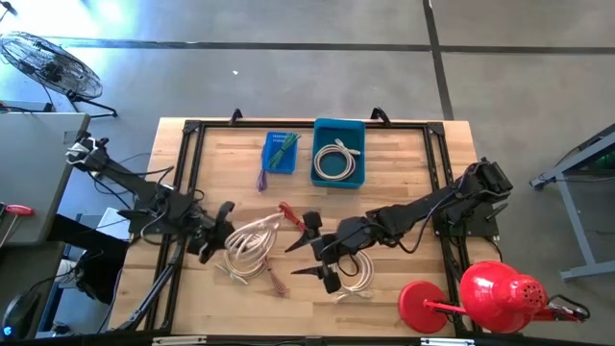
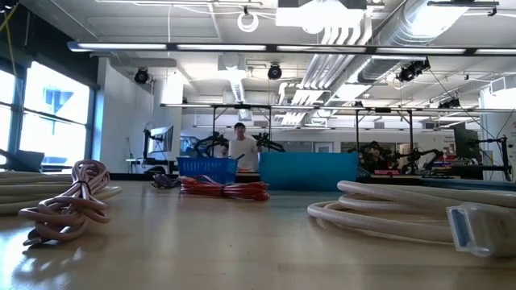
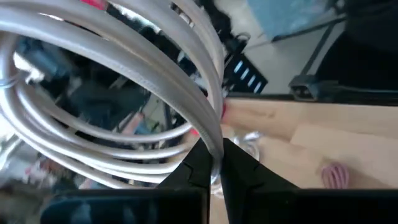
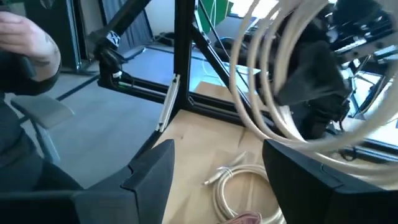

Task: Pick & Place USB Port
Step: Put the white HDMI cable into the dark blue bin

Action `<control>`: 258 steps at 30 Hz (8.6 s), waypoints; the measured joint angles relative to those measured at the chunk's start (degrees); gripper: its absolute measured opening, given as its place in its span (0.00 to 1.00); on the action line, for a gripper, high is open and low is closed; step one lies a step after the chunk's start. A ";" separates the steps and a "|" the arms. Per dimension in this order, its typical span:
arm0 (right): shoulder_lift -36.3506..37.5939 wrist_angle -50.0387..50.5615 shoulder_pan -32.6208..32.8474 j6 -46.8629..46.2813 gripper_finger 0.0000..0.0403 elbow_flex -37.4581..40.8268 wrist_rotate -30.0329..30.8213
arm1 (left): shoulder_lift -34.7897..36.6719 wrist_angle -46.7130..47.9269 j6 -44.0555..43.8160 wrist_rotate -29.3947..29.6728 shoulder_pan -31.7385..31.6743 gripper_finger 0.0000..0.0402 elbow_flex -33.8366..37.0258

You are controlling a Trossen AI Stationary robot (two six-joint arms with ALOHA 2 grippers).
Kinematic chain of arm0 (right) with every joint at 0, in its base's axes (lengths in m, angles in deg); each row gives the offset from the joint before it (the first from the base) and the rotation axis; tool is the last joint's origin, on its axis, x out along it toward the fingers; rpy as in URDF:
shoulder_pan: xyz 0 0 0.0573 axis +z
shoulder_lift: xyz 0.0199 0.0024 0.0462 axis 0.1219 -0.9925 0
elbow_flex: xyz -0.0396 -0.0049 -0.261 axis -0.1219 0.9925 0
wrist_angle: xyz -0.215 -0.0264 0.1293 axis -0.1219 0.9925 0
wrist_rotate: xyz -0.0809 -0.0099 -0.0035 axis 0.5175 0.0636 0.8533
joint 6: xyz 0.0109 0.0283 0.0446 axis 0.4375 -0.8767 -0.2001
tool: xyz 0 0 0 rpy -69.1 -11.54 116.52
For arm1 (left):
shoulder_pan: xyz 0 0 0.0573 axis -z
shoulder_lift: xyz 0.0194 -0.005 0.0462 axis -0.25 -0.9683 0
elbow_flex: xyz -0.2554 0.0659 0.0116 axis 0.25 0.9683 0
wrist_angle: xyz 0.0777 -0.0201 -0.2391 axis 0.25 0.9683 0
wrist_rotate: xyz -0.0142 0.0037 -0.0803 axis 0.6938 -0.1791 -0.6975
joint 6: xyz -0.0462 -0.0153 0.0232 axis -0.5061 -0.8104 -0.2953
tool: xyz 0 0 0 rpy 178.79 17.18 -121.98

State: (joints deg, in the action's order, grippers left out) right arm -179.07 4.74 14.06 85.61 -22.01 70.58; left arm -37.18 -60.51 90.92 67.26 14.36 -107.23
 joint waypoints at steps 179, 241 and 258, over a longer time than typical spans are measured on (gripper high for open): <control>-4.55 -10.61 -10.84 -1.62 0.01 -0.11 -9.57 | -10.06 -17.85 -9.39 -0.60 -8.17 0.50 5.79; 3.97 45.55 -27.10 -7.05 0.00 0.04 48.08 | -9.22 5.52 -18.59 32.44 -8.22 0.55 5.63; -3.71 51.59 -37.17 -13.18 0.00 0.02 43.84 | -9.25 6.75 -18.39 32.47 -8.22 0.55 5.65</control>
State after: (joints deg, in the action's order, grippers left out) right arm -182.78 56.33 -23.11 72.43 -21.99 114.42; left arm -46.43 -53.76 72.53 99.73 6.15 -101.57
